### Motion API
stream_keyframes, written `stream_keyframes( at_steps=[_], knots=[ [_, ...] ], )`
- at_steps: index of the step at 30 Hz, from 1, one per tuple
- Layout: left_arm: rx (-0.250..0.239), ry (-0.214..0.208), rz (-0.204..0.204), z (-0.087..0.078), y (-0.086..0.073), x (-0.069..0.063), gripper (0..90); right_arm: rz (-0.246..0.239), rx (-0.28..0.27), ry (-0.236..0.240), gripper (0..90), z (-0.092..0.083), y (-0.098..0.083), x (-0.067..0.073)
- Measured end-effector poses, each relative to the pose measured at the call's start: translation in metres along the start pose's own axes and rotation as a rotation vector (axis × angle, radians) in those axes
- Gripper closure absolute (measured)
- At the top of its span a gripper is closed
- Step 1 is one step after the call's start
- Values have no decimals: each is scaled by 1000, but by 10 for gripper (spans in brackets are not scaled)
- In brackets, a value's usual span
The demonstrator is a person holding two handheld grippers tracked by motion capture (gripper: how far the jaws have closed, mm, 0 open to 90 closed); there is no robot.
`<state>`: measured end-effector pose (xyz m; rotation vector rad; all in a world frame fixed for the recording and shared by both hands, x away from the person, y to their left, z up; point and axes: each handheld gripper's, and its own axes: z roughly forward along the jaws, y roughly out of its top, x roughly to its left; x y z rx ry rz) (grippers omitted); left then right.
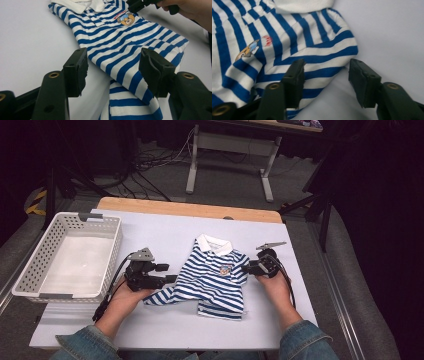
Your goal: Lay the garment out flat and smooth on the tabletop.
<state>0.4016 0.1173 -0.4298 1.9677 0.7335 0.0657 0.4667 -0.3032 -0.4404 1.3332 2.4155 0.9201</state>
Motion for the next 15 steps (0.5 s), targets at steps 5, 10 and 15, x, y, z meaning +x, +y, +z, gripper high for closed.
stream_keyframes(
  at_steps=[5, 10, 15],
  knots=[
    [3, -3, -3, 0, 0, -1, 413, -41, 13, 13, 839, 1, 2, 6],
    [2, -2, -7, 0, 0, 0, 414, -69, -27, -32, 888, -6, 10, 1],
    [9, -3, -11, 1, -1, -1, 413, -61, -82, -96, 889, -20, 27, -22]
  ],
)
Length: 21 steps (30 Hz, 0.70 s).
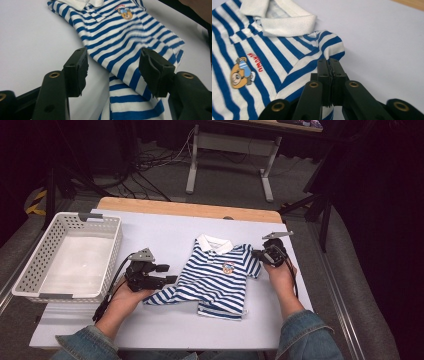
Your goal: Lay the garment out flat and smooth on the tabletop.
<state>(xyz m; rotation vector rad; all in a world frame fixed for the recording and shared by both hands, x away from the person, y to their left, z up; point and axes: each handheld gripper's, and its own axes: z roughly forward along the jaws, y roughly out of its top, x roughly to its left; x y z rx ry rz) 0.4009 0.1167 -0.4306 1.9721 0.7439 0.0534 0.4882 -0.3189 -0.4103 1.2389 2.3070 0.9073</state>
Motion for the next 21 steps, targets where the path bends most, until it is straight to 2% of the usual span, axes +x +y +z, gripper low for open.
stream_keyframes(
  at_steps=[4, 6, 8, 9, 10, 11, 14, 15, 16, 17, 18, 21],
  knots=[
    [1, 7, 4, -2, -1, 0, 412, -16, 17, -43, 889, 3, 5, -9],
    [3, 11, -4, -3, -2, 0, 412, -23, 31, -85, 888, 6, 4, -17],
    [2, 10, -6, -3, -2, 1, 411, -17, 37, -93, 883, 8, 3, -20],
    [3, 11, -7, -4, -2, 0, 411, 8, 48, -120, 744, 12, 0, -25],
    [2, 15, -4, -4, -2, 0, 411, 8, 48, -120, 744, 12, 0, -25],
    [2, 16, -4, -4, -2, 0, 411, 11, 45, -134, 693, 11, 1, -24],
    [-3, 19, -3, -4, -2, 1, 410, -12, -7, -75, 643, 6, 8, -9],
    [-3, 19, -3, -4, -2, 1, 409, -12, -7, -75, 643, 6, 8, -9],
    [-3, 20, -3, -4, -2, 1, 408, -53, -27, -48, 624, 3, 13, 3],
    [-5, 20, -3, -4, -2, 1, 408, -65, -36, -30, 617, 2, 15, 9],
    [-10, 19, 1, -4, -1, 1, 408, -65, -36, -30, 617, 2, 15, 9],
    [-25, 27, -2, -5, 1, 1, 403, -100, -70, 19, 567, -2, 17, 23]
  ],
)
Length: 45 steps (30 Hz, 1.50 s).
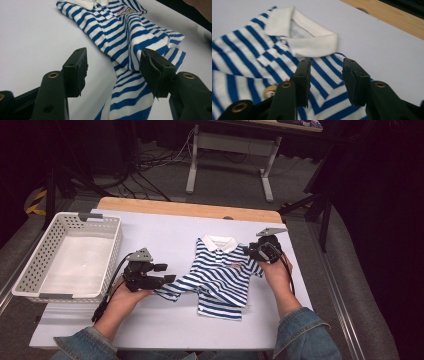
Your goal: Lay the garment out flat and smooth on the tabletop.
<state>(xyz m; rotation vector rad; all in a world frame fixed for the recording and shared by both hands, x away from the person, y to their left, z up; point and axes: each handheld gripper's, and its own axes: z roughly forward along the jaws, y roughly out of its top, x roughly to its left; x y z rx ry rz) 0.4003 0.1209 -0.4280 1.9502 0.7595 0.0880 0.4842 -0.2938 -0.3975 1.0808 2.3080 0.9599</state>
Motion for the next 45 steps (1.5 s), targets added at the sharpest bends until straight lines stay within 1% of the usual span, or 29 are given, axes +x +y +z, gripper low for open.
stream_keyframes(
  at_steps=[2, 4, 6, 7, 8, 9, 11, 12, 13, 16, 17, 18, 19, 21, 23, 24, 26, 28, 29, 32, 33, 34, 35, 37, 39, 41, 42, 44, 45],
  knots=[
    [-8, 5, -1, 1, 2, 2, 401, -10, -25, 29, 544, -3, -3, 5],
    [7, 9, -15, 5, 7, 3, 399, 11, -44, 52, 516, -6, -8, 7],
    [14, 19, 3, 11, 15, 4, 403, 25, -57, 61, 504, -10, -20, 10],
    [14, 19, 3, 11, 15, 4, 406, 25, -57, 61, 504, -10, -20, 10],
    [25, 21, 5, 16, 21, 5, 408, 33, -68, 68, 499, -12, -28, 13],
    [25, 21, 5, 16, 21, 5, 408, 33, -68, 68, 499, -12, -28, 13],
    [37, 19, 3, 23, 29, 6, 408, 33, -75, 63, 488, -14, -37, 15],
    [61, 17, -3, 31, 34, 6, 411, 32, -79, 56, 479, -16, -46, 17],
    [75, 19, 6, 35, 36, 7, 411, 33, -78, 55, 476, -17, -49, 18],
    [92, 16, 3, 45, 40, 7, 415, 27, -83, 43, 467, -18, -56, 20],
    [108, 18, 0, 51, 43, 7, 415, 29, -86, 40, 466, -20, -58, 21],
    [117, 23, 11, 56, 45, 9, 415, 27, -98, 35, 462, -21, -61, 22],
    [130, 23, 3, 63, 48, 10, 415, 33, -114, 32, 448, -23, -64, 24],
    [136, 25, -2, 68, 49, 12, 415, 34, -121, 30, 437, -24, -66, 24],
    [148, 27, -21, 74, 50, 14, 415, 45, -138, 27, 418, -25, -70, 25],
    [164, 30, -27, 78, 51, 16, 415, 52, -144, 28, 410, -26, -73, 25],
    [173, 39, -39, 84, 52, 18, 414, 75, -153, 26, 403, -25, -81, 24],
    [190, 54, -32, 93, 53, 20, 416, 88, -158, 26, 403, -23, -85, 23],
    [190, 54, -32, 93, 53, 20, 418, 95, -162, 27, 403, -23, -86, 23],
    [204, 67, -48, 104, 55, 24, 420, 96, -167, 15, 406, -21, -88, 24],
    [209, 73, -53, 107, 56, 24, 422, 100, -181, 10, 412, -20, -90, 24],
    [211, 87, -54, 112, 58, 25, 424, 103, -186, 10, 416, -20, -91, 24],
    [211, 87, -54, 112, 58, 25, 426, 103, -186, 10, 416, -20, -91, 24],
    [206, 121, -52, 120, 59, 29, 438, 111, -189, 10, 419, -19, -93, 24],
    [220, 126, -56, 123, 60, 31, 445, 120, -187, 15, 418, -18, -94, 23],
    [228, 115, -79, 130, 62, 34, 449, 119, -188, 15, 419, -18, -94, 23],
    [244, 106, -76, 135, 63, 33, 466, 116, -189, 13, 418, -18, -94, 23],
    [258, 101, -66, 138, 64, 32, 594, 112, -186, 11, 417, -18, -94, 24],
    [259, 120, -34, 141, 64, 29, 594, 106, -183, 10, 418, -17, -94, 24]
  ],
)
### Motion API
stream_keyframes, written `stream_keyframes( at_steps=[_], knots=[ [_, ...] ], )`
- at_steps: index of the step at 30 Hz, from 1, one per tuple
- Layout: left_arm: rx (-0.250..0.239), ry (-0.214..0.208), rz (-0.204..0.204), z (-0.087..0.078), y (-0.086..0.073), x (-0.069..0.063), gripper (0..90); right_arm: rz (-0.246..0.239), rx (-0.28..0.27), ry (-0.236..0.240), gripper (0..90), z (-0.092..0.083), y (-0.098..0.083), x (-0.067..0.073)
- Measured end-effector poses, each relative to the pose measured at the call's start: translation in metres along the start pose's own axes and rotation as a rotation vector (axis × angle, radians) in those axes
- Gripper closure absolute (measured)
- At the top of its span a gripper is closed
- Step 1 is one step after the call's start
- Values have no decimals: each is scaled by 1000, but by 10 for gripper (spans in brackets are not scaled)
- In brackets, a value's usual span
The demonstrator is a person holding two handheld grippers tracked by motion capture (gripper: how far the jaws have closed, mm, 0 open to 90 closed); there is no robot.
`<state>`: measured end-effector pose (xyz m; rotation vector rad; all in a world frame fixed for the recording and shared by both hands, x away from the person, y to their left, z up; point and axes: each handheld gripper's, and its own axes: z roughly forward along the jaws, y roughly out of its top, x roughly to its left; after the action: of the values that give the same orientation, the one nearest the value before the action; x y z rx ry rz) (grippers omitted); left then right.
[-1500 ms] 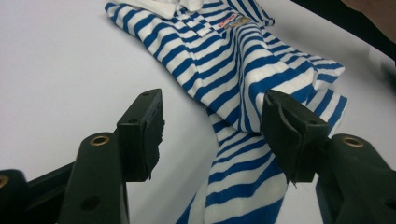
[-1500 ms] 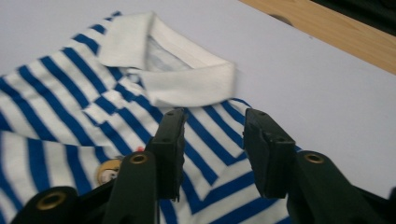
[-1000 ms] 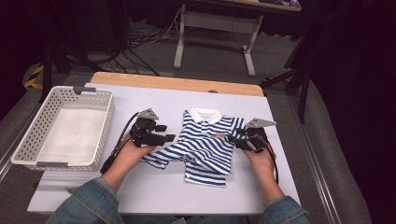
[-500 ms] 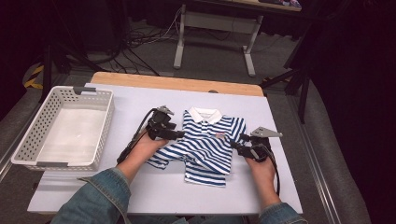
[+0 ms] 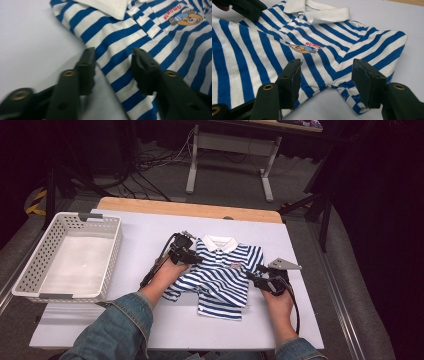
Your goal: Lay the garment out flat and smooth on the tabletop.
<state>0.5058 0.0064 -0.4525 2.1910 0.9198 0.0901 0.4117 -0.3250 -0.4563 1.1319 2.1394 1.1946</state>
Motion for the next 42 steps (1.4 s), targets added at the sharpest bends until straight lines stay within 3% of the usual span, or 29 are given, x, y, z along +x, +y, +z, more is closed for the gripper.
stream_keyframes(
  at_steps=[2, 4, 5, 9, 10, 11, 13, 14, 15, 18, 19, 20, 24, 25, 27, 28, 30, 33, 34, 36, 37, 38, 42],
  knots=[
    [-7, 24, 27, 0, 1, -3, 769, -6, 0, 1, 423, 0, 0, 1],
    [-20, 51, 55, -1, 4, -10, 875, -5, -2, 1, 424, 0, 0, 0],
    [-20, 51, 55, -1, 4, -10, 878, -5, -2, 1, 424, 0, 0, 0],
    [-46, 80, 150, -2, 10, -28, 882, 9, -7, -6, 424, -1, -1, -1],
    [-47, 79, 201, -2, 14, -40, 884, 13, -10, -7, 424, -1, -1, -1],
    [-47, 79, 201, -2, 14, -40, 885, 13, -10, -7, 424, -1, -1, -1],
    [-49, 63, 256, 1, 18, -60, 886, 21, -16, -10, 425, -2, -1, -2],
    [-49, 63, 256, 1, 18, -60, 886, 21, -16, -10, 425, -2, -1, -2],
    [-53, 59, 291, 3, 19, -69, 886, 26, -20, -12, 425, -3, -1, -3],
    [-26, 41, 376, 8, 19, -89, 885, 48, -36, -14, 424, -5, -2, -6],
    [1, 13, 425, 13, 17, -102, 885, 71, -46, -25, 425, -8, -3, -9],
    [1, 13, 425, 13, 17, -102, 884, 71, -46, -25, 425, -8, -3, -9],
    [64, -18, 533, 22, 10, -120, 872, 127, -86, -54, 433, -15, -7, -16],
    [78, -30, 543, 22, 9, -122, 872, 127, -86, -54, 433, -15, -7, -16],
    [74, -65, 527, 20, 9, -121, 770, 137, -94, -87, 436, -18, -9, -20],
    [56, -84, 502, 15, 11, -117, 702, 164, -103, -114, 437, -22, -11, -24],
    [26, -113, 447, 10, 13, -110, 674, 170, -98, -144, 439, -24, -12, -26],
    [-6, -107, 395, 4, 17, -100, 631, 180, -101, -160, 438, -26, -13, -28],
    [-6, -107, 395, 4, 17, -100, 615, 179, -100, -164, 438, -26, -13, -28],
    [-45, -93, 334, 1, 20, -90, 593, 176, -100, -164, 438, -26, -13, -28],
    [-45, -93, 334, 1, 20, -90, 582, 174, -101, -165, 437, -26, -13, -28],
    [-75, -76, 295, 0, 22, -84, 577, 171, -103, -164, 437, -26, -13, -28],
    [-79, -54, 262, 3, 26, -76, 572, 174, -106, -165, 434, -26, -13, -28]
  ],
)
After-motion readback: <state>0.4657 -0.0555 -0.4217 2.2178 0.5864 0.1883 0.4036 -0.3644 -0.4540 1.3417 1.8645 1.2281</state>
